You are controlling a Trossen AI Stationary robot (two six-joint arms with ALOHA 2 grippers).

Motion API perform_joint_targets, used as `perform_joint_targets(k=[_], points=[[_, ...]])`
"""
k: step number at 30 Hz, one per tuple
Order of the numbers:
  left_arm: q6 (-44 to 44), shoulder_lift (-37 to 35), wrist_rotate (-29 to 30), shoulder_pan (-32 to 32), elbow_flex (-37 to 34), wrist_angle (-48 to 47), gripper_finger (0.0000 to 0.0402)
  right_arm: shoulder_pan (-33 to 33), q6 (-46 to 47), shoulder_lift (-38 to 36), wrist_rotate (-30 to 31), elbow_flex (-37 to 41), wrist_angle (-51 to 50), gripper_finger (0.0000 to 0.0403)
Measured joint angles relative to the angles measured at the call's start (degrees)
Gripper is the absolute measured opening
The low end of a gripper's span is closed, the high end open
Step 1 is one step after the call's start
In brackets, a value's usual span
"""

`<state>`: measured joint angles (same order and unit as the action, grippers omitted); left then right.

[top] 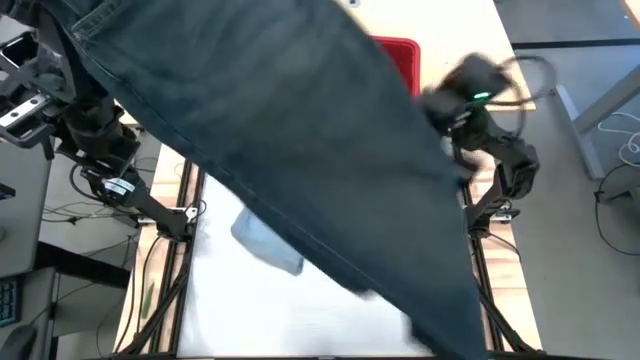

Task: Fold laundry
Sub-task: Fold the black pants from the red laundry bin

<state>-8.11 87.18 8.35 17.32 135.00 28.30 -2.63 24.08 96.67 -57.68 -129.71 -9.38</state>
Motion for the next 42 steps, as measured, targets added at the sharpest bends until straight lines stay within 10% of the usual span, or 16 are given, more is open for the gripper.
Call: perform_joint_targets(k=[5, 17, 25, 35, 42], points=[[0.6, -0.1, 1.7, 0.0, -0.1, -1.1, 0.0008, -1.5, -20.6, -0.7, 20.9, 0.8, -36.3, 0.0018], [1.1, -0.2, 4.6, 0.0, 0.0, -2.0, 0.0009, -4.3, -28.9, -7.6, 69.6, 0.5, -53.1, 0.0017], [-4.0, 1.9, 5.5, 0.0, 0.0, -1.9, 0.0009, -14.1, -25.7, -4.7, 52.0, 4.9, -43.1, 0.0017], [-7.4, 3.5, 6.0, -0.1, 0.0, -1.9, 0.0009, -8.8, -7.1, -1.4, 54.4, 39.8, 16.7, 0.0017], [-6.4, 3.9, 7.7, -0.2, 0.0, -3.3, 0.0009, -5.3, 3.0, 12.4, 58.9, 39.0, 37.6, 0.0017]])
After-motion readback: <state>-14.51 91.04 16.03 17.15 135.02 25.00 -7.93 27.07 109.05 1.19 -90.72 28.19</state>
